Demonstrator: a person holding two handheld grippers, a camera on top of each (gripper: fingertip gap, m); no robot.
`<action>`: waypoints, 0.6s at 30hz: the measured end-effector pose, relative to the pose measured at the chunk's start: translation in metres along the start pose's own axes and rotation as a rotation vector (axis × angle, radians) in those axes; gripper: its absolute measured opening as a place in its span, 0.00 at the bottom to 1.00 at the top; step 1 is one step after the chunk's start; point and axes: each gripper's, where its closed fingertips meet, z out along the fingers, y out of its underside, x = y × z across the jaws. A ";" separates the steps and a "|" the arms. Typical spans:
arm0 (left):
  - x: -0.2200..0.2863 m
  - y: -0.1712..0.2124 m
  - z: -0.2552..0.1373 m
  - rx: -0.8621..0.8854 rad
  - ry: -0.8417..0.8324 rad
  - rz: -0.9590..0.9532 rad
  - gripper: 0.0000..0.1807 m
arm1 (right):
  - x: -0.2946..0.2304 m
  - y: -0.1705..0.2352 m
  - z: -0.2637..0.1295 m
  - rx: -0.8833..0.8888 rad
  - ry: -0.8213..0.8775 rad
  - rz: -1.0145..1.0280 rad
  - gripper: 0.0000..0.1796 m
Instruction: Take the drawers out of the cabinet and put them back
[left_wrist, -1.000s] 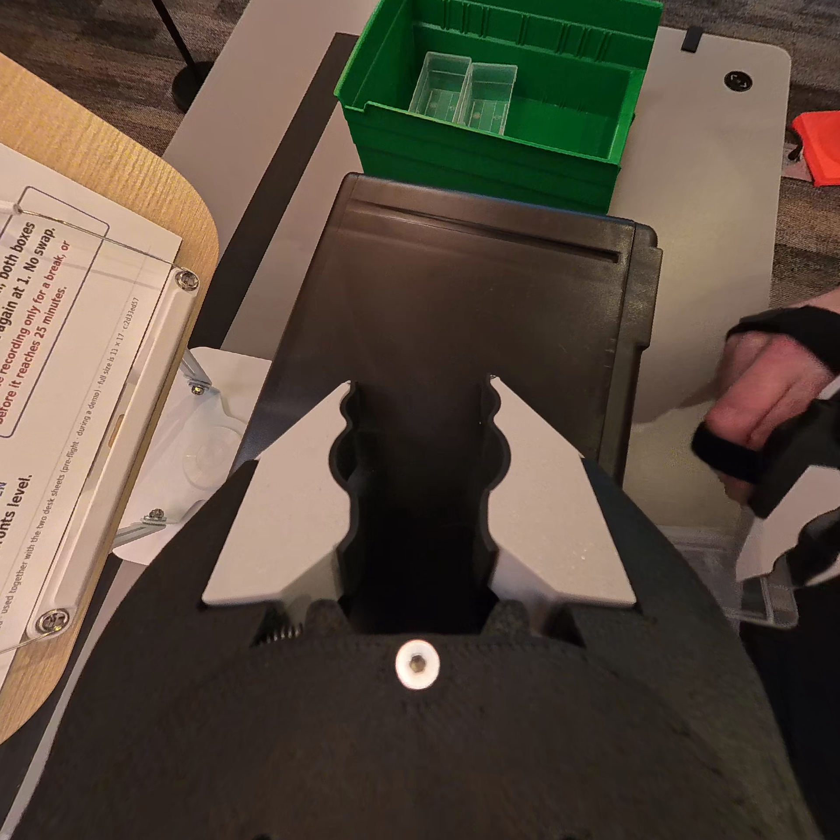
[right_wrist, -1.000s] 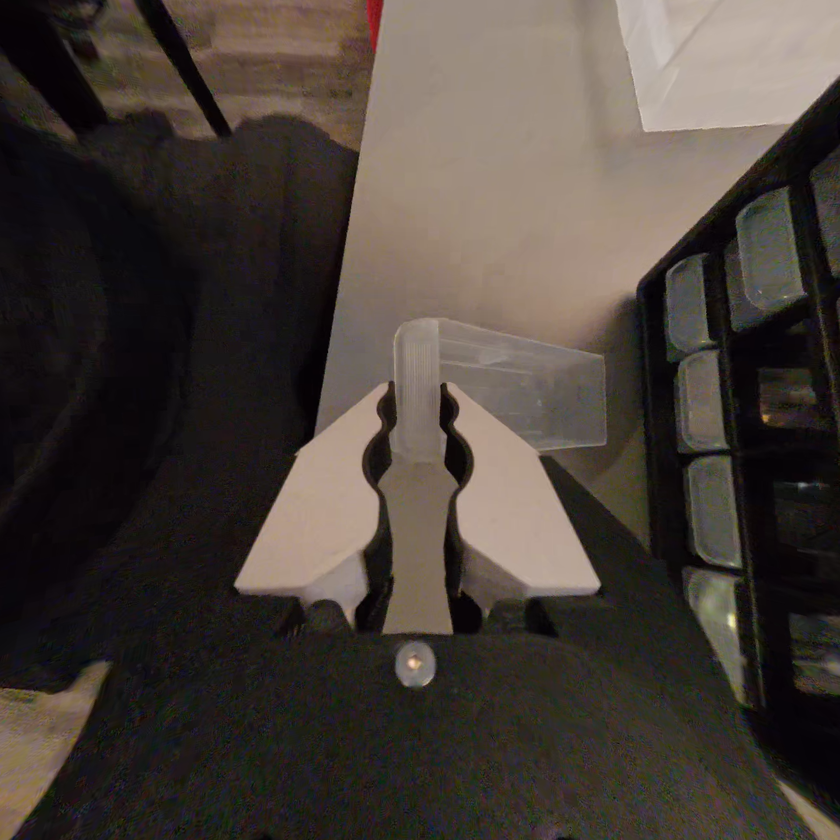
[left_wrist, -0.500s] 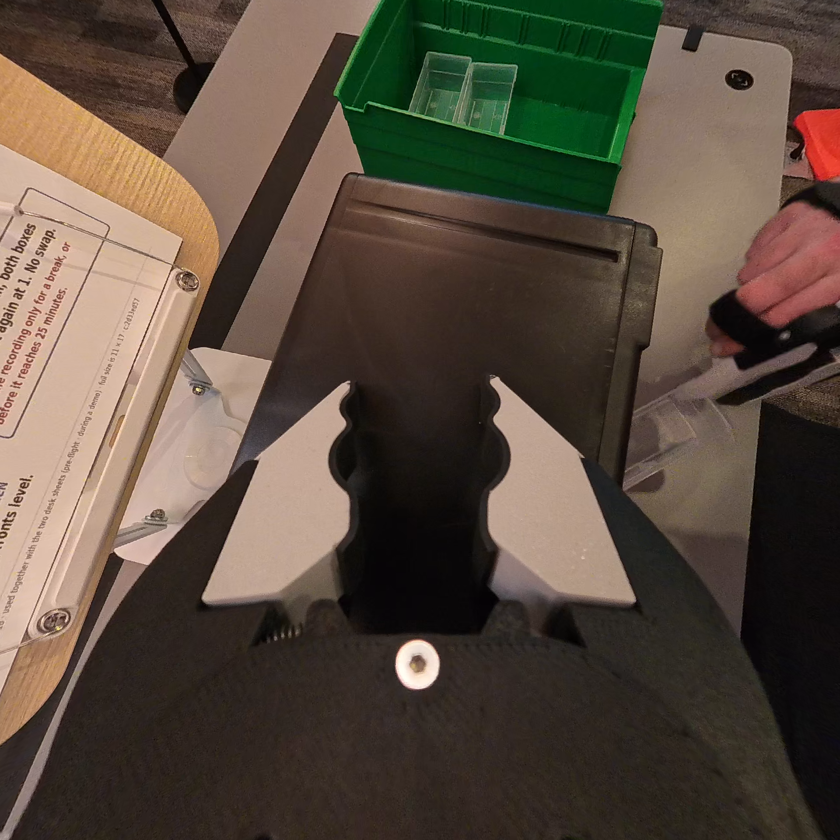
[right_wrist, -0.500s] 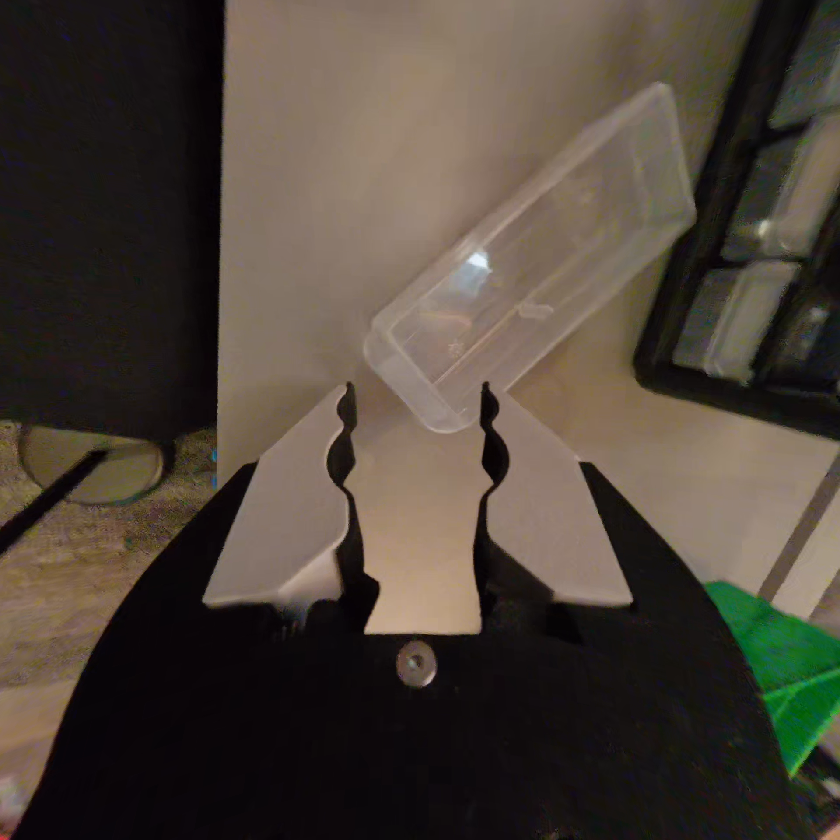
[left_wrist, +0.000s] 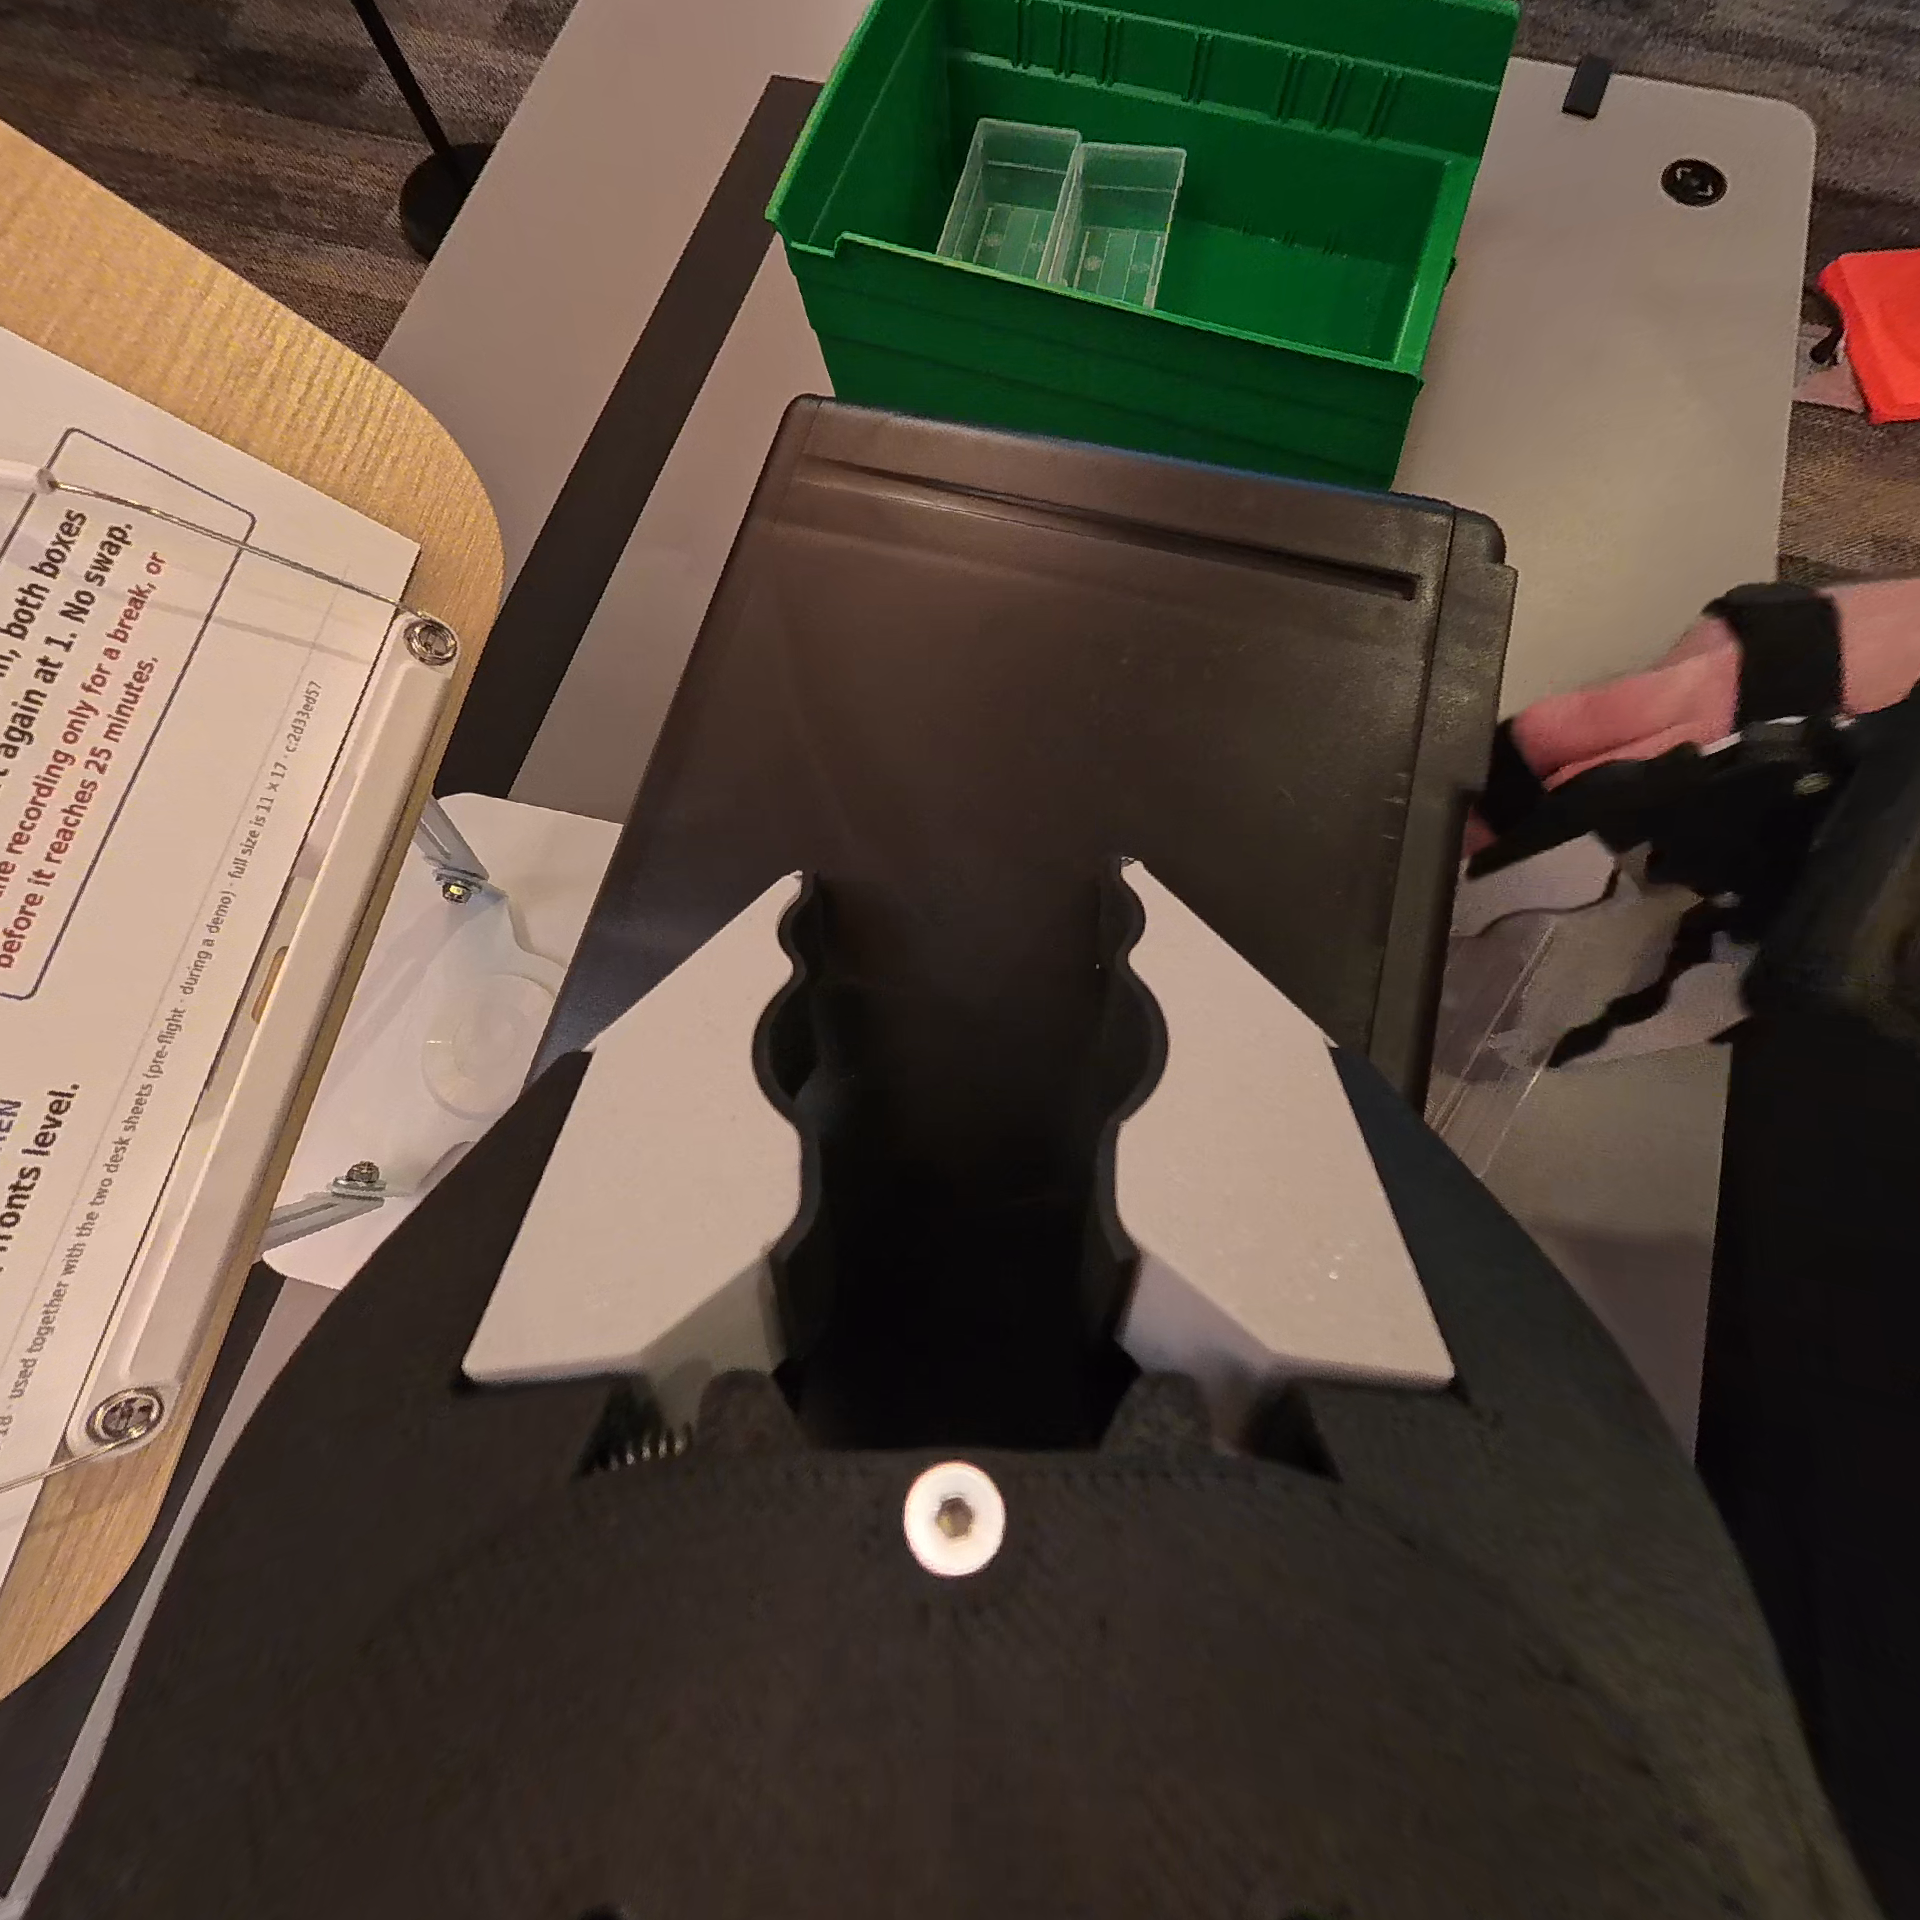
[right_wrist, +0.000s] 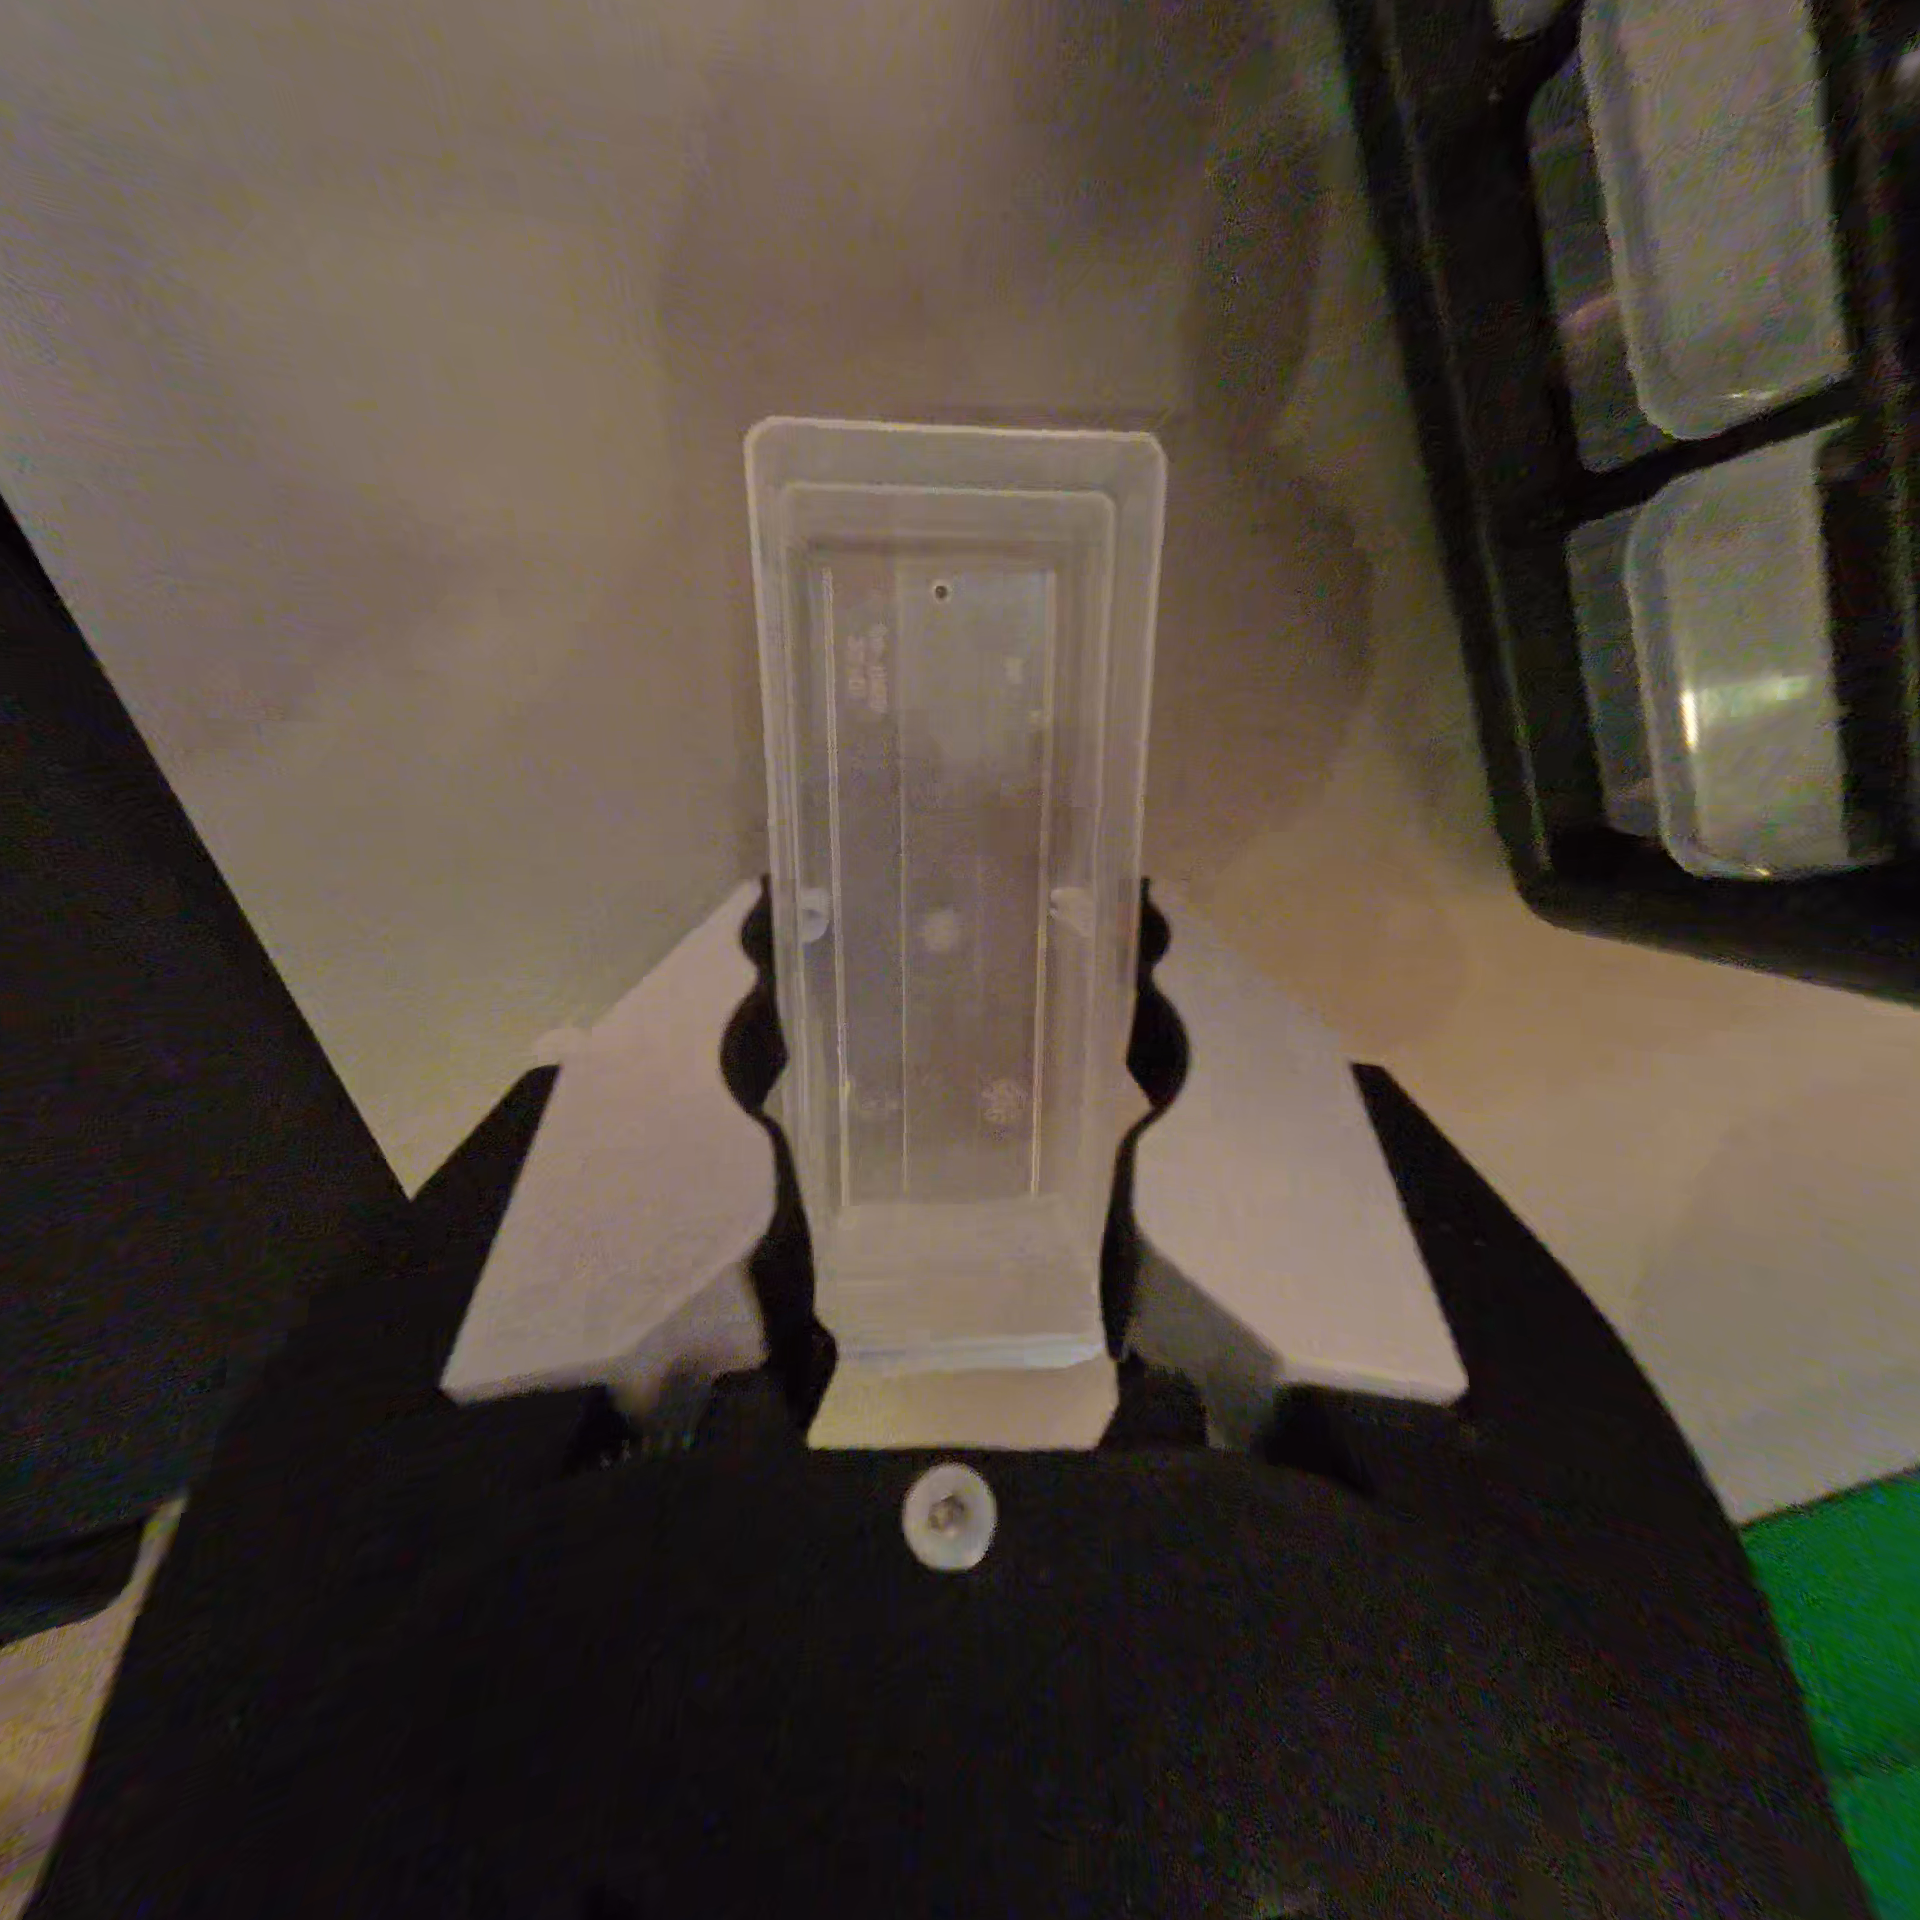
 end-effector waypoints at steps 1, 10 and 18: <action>0.000 0.000 0.000 0.000 0.000 0.000 0.30 | 0.000 0.000 0.004 -0.009 -0.006 -0.016 0.35; 0.000 0.000 0.000 0.000 0.004 -0.001 0.30 | 0.038 0.026 -0.109 0.085 0.110 -0.203 0.33; 0.000 0.000 0.000 0.000 0.005 -0.001 0.30 | 0.213 0.166 -0.209 -0.250 0.457 -0.117 0.32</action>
